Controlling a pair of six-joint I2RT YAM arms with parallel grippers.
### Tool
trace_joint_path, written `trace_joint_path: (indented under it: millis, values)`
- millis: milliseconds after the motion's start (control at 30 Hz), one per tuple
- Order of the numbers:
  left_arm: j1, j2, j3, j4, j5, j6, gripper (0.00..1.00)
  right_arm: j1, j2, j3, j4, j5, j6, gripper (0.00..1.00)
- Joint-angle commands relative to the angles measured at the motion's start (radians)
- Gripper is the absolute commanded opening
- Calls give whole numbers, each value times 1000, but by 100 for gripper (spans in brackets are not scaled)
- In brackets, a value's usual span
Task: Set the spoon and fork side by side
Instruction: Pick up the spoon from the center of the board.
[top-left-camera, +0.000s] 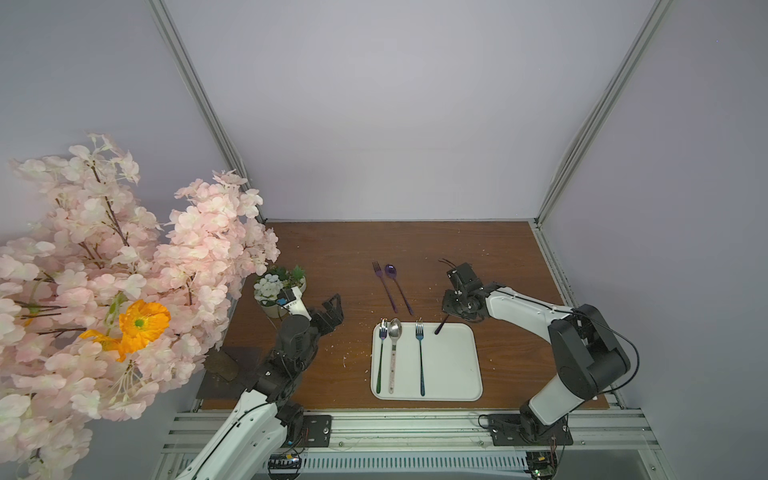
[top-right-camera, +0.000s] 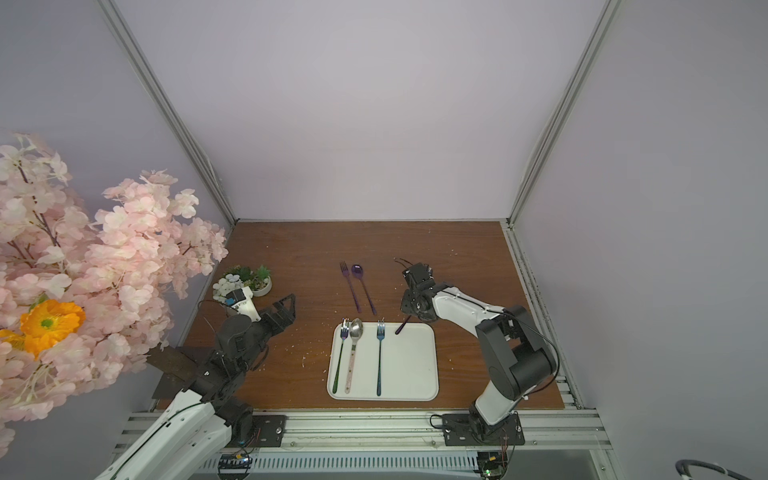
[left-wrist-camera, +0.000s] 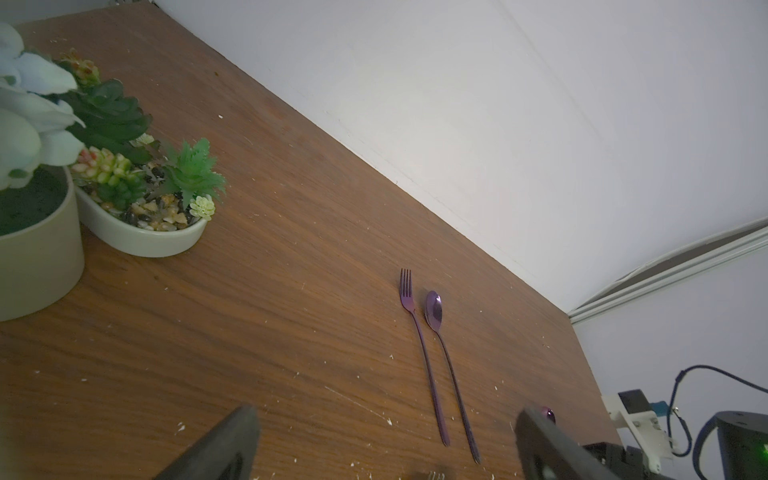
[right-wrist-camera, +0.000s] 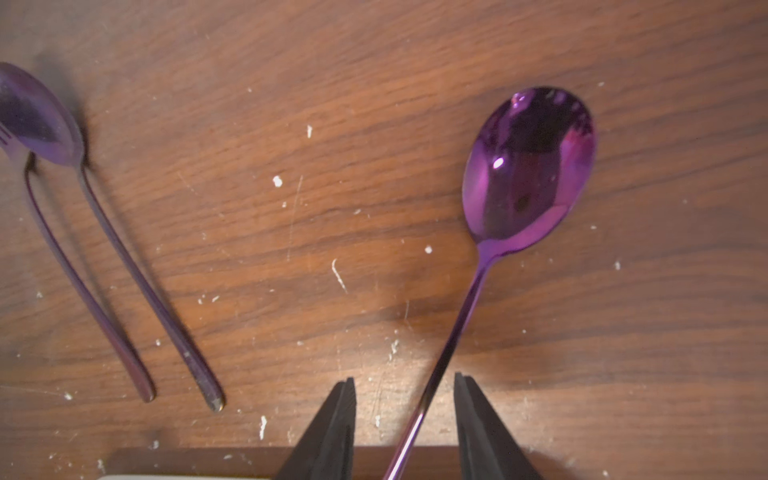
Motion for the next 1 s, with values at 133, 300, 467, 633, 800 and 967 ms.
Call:
trace_joint_path:
  millis: [133,300,467,633,800,967]
  values:
    - [7,-3,-14,22,-12,-9,99,-18,42,12,21,17,-3,40]
    - [7,-3,-13,17,-15,-7,99,-25,86,45,14,14,-18,37]
    - [7,-7,-14,15,-22,-8,98,-29,106,58,12,22,-25,34]
    - [7,-9,-14,13,-25,-8,99,-35,131,65,22,19,-31,24]
    - [7,-17,-15,4,-36,-8,99,-45,141,74,28,25,-33,15]
    - [7,-32,-16,1,-48,-9,99,-51,153,109,25,8,-55,4]
